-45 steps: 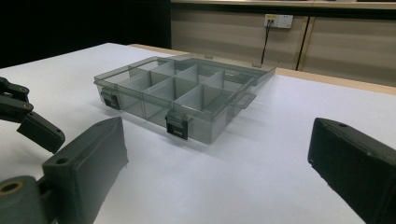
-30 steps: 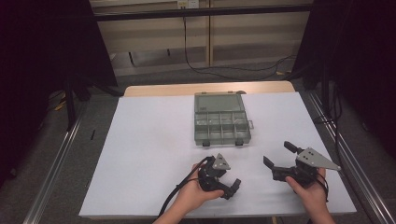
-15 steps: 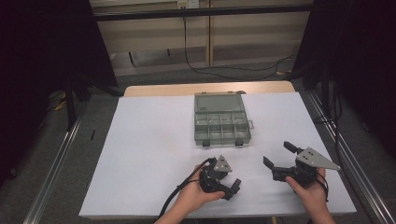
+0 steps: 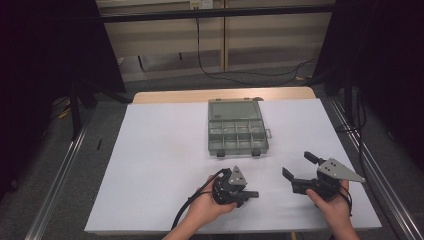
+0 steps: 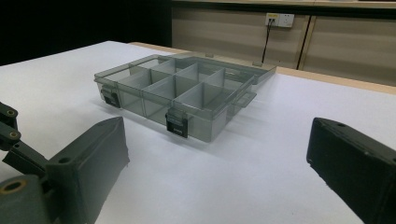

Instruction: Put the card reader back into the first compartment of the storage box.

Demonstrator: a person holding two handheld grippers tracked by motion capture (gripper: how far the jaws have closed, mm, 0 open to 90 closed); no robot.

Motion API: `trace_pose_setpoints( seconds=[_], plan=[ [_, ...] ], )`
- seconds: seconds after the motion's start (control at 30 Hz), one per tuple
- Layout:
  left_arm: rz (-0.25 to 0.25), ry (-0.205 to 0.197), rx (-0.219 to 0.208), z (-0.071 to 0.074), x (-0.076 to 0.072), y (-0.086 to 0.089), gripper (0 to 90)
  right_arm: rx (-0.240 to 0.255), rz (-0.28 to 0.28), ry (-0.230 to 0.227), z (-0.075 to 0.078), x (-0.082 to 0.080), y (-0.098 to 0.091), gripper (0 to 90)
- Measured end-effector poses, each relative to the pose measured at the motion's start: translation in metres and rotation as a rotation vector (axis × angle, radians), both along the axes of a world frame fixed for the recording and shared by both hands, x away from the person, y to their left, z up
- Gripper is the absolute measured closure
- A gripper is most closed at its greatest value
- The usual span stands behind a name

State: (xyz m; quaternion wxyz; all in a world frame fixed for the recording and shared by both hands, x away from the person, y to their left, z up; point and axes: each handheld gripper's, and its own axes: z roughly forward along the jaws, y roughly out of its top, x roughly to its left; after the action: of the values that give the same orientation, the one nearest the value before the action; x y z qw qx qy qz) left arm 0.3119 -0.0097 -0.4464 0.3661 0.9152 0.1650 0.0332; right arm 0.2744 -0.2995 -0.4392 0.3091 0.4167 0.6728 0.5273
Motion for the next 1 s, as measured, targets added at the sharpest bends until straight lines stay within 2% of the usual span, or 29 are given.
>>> trace_pose_setpoints(
  seconds=[0.13,0.2,0.3,0.4,0.5,0.53,0.63,0.83,1.0],
  plan=[
    [-0.011,-0.005,0.002,0.0,0.0,-0.001,65.2,0.001,0.004,0.001,-0.001,0.0,0.001,4.8],
    [-0.016,0.005,-0.005,0.0,0.0,-0.002,66.4,-0.002,0.005,0.002,-0.001,0.001,0.001,4.8],
    [-0.026,0.001,0.007,0.001,-0.001,-0.005,66.3,-0.001,0.005,0.003,-0.001,0.001,0.002,4.8],
    [-0.033,0.01,-0.009,-0.001,0.002,-0.007,66.9,-0.005,0.005,0.001,-0.001,0.001,0.001,4.8],
    [-0.046,0.006,0.015,0.001,0.003,-0.009,68.0,-0.007,0.005,0.001,0.0,0.001,0.001,4.9],
    [-0.025,0.015,0.001,0.0,0.002,-0.01,69.0,-0.007,0.005,0.004,-0.001,0.001,0.001,4.9],
    [-0.035,0.011,0.014,0.001,0.003,-0.01,71.6,-0.008,0.008,0.008,-0.001,0.002,0.002,4.8],
    [-0.006,0.037,0.0,0.001,0.004,-0.01,73.8,0.0,0.011,0.002,0.0,0.002,0.001,4.9],
    [0.005,0.081,-0.004,0.002,0.008,-0.009,73.8,-0.003,0.016,-0.003,0.0,0.001,0.002,4.8]
  ],
)
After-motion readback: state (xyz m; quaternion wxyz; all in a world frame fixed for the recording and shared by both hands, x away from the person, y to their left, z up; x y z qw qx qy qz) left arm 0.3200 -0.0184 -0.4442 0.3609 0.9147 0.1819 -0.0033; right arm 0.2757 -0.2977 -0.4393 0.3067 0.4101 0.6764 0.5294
